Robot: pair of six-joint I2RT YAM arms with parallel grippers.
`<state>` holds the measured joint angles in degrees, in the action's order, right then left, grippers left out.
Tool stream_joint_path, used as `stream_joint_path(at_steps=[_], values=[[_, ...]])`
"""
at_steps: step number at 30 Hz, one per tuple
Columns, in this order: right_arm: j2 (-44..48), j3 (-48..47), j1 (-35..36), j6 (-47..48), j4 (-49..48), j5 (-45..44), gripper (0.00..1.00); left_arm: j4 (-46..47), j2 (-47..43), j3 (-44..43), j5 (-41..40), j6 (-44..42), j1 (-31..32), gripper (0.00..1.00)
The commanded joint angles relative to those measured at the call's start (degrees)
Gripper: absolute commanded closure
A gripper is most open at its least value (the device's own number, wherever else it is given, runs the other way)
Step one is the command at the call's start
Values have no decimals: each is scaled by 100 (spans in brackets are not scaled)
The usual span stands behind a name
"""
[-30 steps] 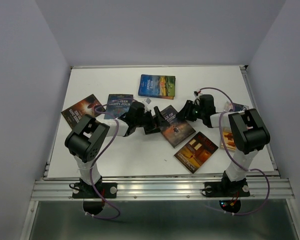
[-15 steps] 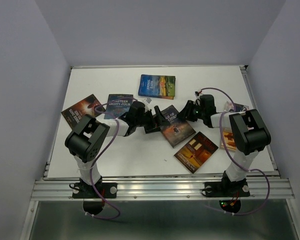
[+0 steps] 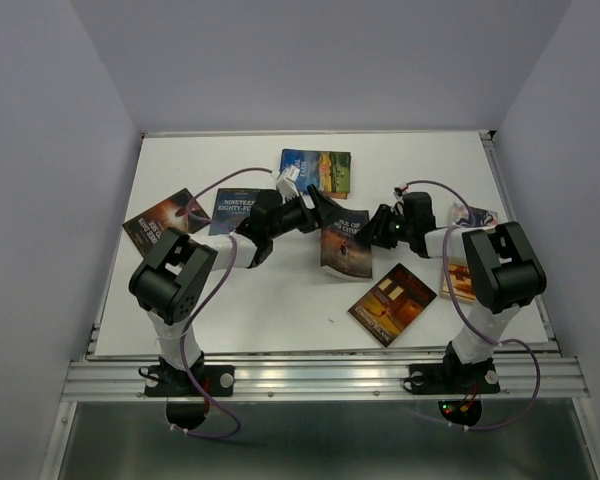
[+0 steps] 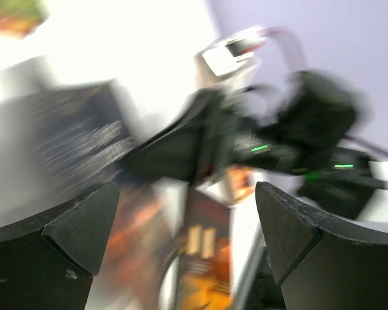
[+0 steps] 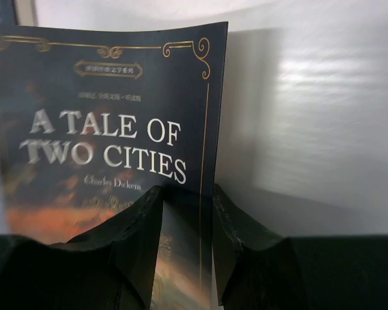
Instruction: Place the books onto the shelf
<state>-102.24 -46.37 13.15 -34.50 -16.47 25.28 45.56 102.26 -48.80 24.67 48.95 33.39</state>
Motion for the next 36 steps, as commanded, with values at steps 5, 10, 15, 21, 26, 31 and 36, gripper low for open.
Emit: stream_joint_path(at_steps=[5, 10, 15, 21, 26, 31, 36], values=[[98, 269, 540, -654, 425, 1621, 61, 897, 153, -884, 435, -445, 493, 1], [169, 295, 540, -751, 408, 1463, 61, -1065, 418, -1080, -4, -1168, 564, 1], [213, 269, 540, -620, 425, 1313, 60, -1189, -529, -649, -743, -1290, 485, 1], [476, 164, 540, -304, 425, 1138, 59, -2425, -1452, -667, -1762, -1599, 406, 1], [635, -30, 592, -136, 425, 1137, 57, -3061, -2112, -71, -2736, -1258, 125, 1], [451, -363, 785, -153, 373, 1111, 55, -3396, -2333, 467, -2862, -888, -437, 1], [100, -759, 900, -215, 285, 953, 55, -3256, -2491, 1116, -2836, -712, -728, 1]])
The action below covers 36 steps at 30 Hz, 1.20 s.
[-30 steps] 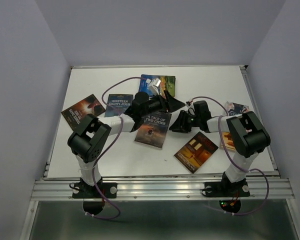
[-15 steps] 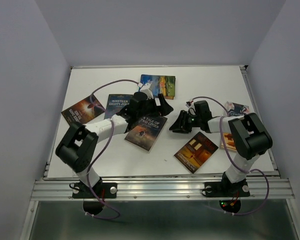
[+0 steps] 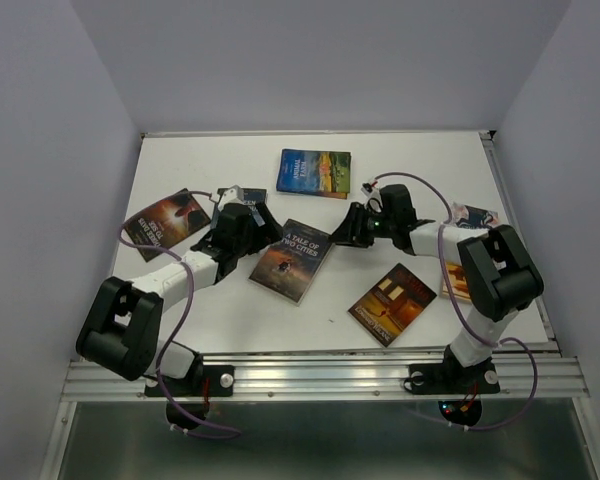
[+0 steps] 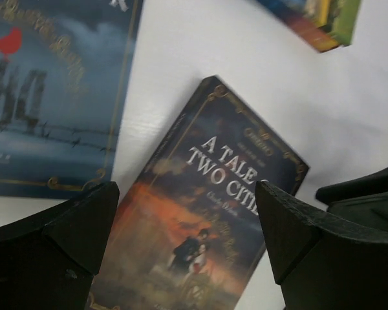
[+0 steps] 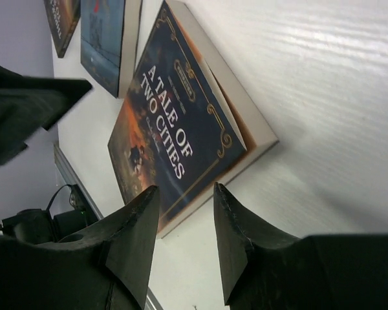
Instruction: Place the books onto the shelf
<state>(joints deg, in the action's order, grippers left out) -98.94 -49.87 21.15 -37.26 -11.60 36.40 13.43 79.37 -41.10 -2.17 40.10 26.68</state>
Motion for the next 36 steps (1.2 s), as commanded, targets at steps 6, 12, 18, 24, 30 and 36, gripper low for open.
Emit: stream_joint_path(at_steps=[6, 12, 18, 24, 30, 36], values=[[-556, -726, 267, -1, -203, -186, 55, 124, -273, 962, -99, 341, -119, 1], [-495, -647, 320, 156, 16, -615, 54, 423, -203, 1271, 68, 429, -154, 2], [-460, -577, 320, 245, 404, -907, 52, 529, -220, 1394, 586, 324, -154, 6], [-267, -454, 320, 289, 395, -1003, 47, 573, -440, 1587, 1166, 385, -58, 24], [-293, -463, 320, 298, 255, -680, 46, 468, -572, 1544, 1255, 411, 276, 26], [-345, -480, 320, 184, 61, -205, 47, 450, -467, 1421, 1237, 402, 470, 28]])
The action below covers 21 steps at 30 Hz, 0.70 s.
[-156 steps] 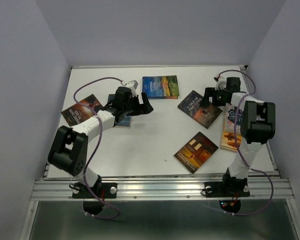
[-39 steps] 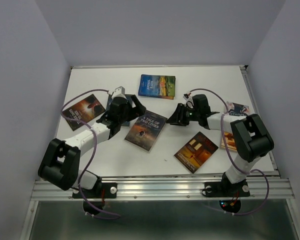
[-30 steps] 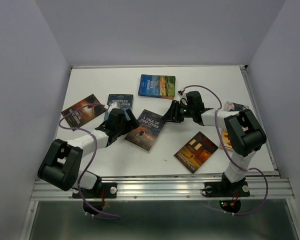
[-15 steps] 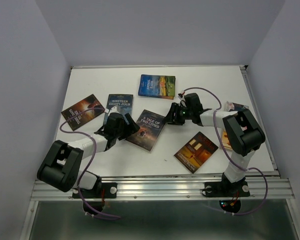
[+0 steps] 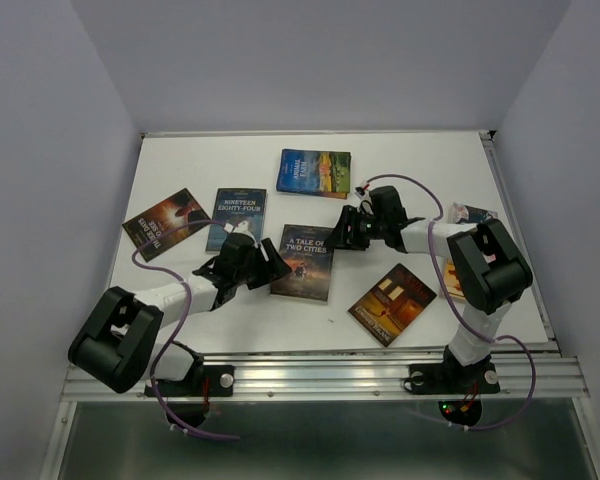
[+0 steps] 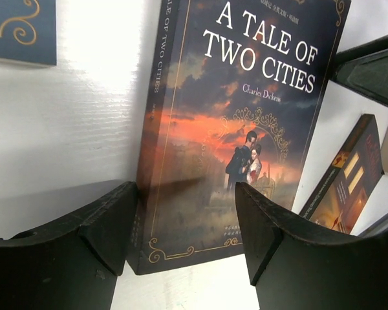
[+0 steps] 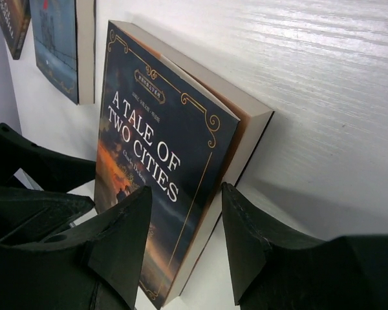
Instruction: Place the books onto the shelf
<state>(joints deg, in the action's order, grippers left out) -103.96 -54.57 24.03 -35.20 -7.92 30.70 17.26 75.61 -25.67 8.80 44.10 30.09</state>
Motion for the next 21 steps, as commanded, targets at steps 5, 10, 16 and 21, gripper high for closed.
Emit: stream_joint_path(at_steps=[5, 10, 16, 21], values=[[271, 51, 215, -22, -315, 226, 47, 50, 23, -193, 148, 2, 173, 29], [429, -115, 400, 83, -122, -1, 50, 94, 129, -245, 157, 38, 182, 32], [482, -379, 515, 312, 423, -538, 50, 129, 208, -298, 140, 55, 191, 32], [403, -441, 567, 356, 572, -574, 50, 146, 287, -351, 148, 55, 199, 32]])
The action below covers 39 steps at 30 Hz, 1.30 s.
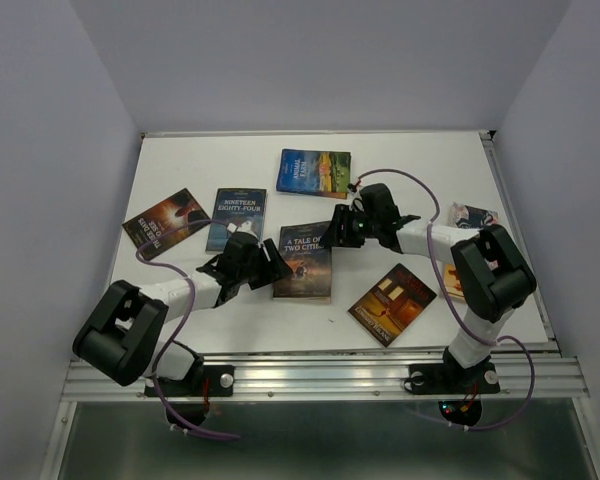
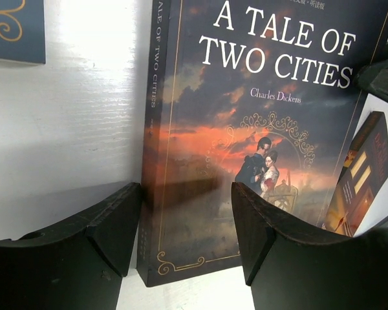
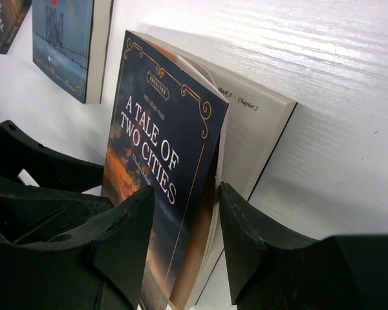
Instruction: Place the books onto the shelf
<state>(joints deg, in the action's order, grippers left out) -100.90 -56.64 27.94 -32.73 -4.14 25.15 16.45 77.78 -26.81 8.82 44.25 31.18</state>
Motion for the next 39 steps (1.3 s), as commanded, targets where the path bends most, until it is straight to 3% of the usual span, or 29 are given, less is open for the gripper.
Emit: stream_joint_path(at_steps=[1, 8, 15, 17, 25, 28, 32, 34, 39], values=[[97, -242, 176, 126, 247, -88, 50, 227, 88, -246, 146, 40, 90, 32], [229, -497, 431, 407, 897, -783, 49, 227, 159, -299, 146, 49, 99, 32], [71, -418, 431, 206, 590, 7, 53, 271, 273, -369, 181, 40, 99, 32], [-8, -365, 431, 92, 494, 174, 60, 333, 264, -369, 217, 31, 99, 32], [-325, -453, 431, -128, 476, 52, 68, 447, -96, -115, 129, 180, 55, 31], [-377, -471, 431, -190, 485, 25, 76, 473, -324, 79, 120, 260, -68, 26], [-177, -584, 431, -216, 230, 262, 93, 579, -824, 377, 103, 417, -244, 8], [-44, -707, 431, -216, 195, 385, 98, 692, -965, 448, 85, 453, -322, 4], [342, -805, 431, -234, 159, 763, 99, 947, -1168, 545, 85, 453, -446, 1]])
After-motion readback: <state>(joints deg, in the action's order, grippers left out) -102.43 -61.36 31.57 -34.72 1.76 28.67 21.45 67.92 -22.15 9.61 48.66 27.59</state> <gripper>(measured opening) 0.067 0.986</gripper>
